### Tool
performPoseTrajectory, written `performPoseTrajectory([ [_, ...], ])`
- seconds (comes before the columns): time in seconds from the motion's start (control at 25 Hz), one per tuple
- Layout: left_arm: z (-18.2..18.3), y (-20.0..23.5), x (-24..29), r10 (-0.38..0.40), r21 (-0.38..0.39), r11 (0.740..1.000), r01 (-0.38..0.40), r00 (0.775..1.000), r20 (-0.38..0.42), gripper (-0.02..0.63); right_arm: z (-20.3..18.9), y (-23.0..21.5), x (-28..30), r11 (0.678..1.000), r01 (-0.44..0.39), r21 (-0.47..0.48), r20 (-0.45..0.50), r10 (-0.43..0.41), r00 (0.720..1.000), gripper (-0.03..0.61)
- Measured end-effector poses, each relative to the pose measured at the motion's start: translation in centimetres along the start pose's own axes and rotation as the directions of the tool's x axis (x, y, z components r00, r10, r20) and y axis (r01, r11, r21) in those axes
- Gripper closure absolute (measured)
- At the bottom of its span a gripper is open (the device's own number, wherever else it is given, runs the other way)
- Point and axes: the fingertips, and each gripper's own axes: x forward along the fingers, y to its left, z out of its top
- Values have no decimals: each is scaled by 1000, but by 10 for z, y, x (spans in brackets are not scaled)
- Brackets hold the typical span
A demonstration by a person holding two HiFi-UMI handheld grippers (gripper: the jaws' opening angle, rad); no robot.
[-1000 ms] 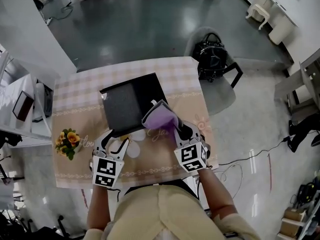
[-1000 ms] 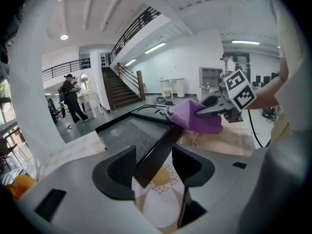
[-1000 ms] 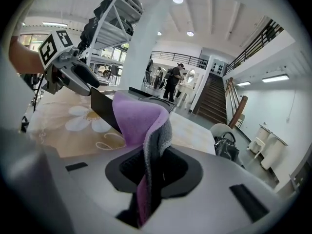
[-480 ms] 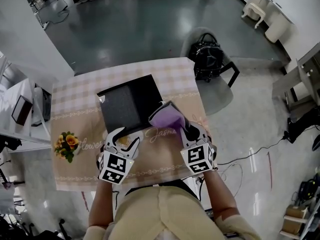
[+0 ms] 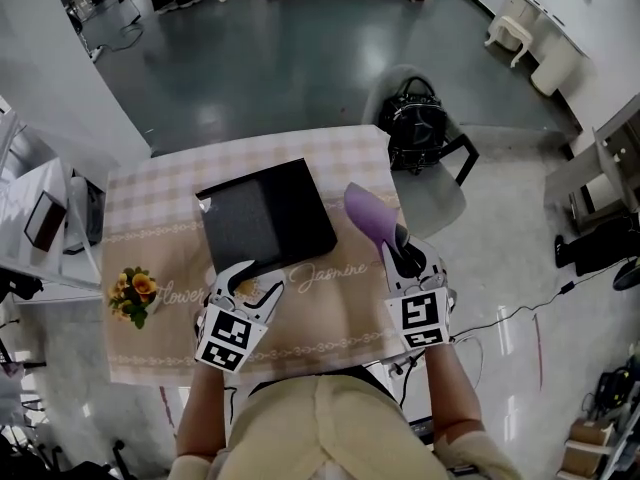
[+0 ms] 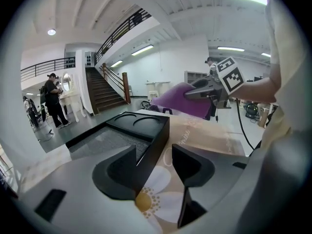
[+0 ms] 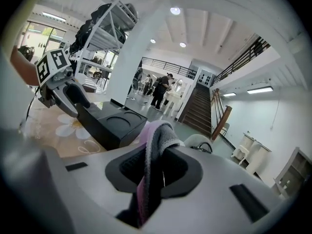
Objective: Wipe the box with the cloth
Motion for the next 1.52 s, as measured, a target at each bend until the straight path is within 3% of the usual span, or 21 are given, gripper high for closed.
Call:
performPoseTrajectory([
  [0.2, 4, 8, -3, 11, -35, 999, -11, 1000, 17, 368, 12, -22, 24, 1000, -5, 6, 10, 5, 1000, 502],
  [0.56, -1, 27, -24, 91, -166, 983, -81, 994, 58, 368, 22, -28, 101, 994, -91, 68, -17, 92, 996, 502],
  [0.96, -3, 29, -21, 102, -183, 979, -91, 993, 52, 368, 19, -5, 168, 983, -181, 37, -127, 185, 975, 502],
  [1.2, -4, 32, -18, 102, -209, 974, -89, 993, 54, 368, 30, 29, 181, 934, -348, -77, -100, 340, 935, 503],
  [1.52, -7, 30, -16, 97, -209, 974, -85, 994, 46, 368, 35, 46, 177, 874, -468, -134, -101, 458, 883, 505],
])
